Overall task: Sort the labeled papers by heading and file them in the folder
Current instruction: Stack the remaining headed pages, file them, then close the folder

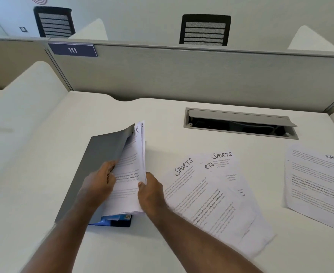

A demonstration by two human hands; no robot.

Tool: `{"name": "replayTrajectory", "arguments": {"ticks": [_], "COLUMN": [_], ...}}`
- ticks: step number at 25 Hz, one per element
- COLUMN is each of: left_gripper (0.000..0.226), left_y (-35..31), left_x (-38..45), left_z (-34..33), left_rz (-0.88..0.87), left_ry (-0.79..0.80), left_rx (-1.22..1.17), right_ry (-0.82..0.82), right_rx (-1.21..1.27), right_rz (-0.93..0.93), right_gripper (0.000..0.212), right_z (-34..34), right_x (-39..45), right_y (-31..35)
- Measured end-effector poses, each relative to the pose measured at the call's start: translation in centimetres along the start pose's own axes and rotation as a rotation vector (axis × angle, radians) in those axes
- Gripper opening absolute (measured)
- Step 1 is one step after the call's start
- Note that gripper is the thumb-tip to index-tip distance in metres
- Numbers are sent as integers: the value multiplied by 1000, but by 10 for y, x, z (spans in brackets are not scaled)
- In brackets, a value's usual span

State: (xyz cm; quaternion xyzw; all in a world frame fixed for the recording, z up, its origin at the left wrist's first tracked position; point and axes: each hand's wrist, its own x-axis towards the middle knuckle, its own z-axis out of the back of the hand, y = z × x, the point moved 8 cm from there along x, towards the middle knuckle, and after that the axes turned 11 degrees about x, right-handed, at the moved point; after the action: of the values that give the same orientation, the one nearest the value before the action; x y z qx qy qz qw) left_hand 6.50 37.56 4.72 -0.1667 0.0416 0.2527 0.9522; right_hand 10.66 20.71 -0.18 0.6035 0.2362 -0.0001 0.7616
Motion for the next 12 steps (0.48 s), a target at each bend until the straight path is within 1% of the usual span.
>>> {"name": "replayTrajectory", "arguments": {"ticks": [2,4,6,8,10,12], "left_gripper": [38,37,37,37,37,36], "left_y": [0,1,0,2,4,6], "left_x": [-1,0,0,0,-3,-4], "left_z": [0,-1,1,2,2,1], "left_rz": [10,18,19,24,36,46], "left_ry": [4,11,6,-2,-1,-13], "left_rx": [12,15,28,21,-7,-10], "right_ry": [14,99,193,198,194,216], "right_rx": [-23,-36,-24,-12,7,-6], "right_rz": [0,-55,-166,-269,-281,-254], "right_gripper": [23,31,41,46,42,43], "right_z": [-12,-30,-46,-43,-37,-39], "right_x": [3,5,7,13,23,31], "right_y": [5,7,7,7,8,8]}}
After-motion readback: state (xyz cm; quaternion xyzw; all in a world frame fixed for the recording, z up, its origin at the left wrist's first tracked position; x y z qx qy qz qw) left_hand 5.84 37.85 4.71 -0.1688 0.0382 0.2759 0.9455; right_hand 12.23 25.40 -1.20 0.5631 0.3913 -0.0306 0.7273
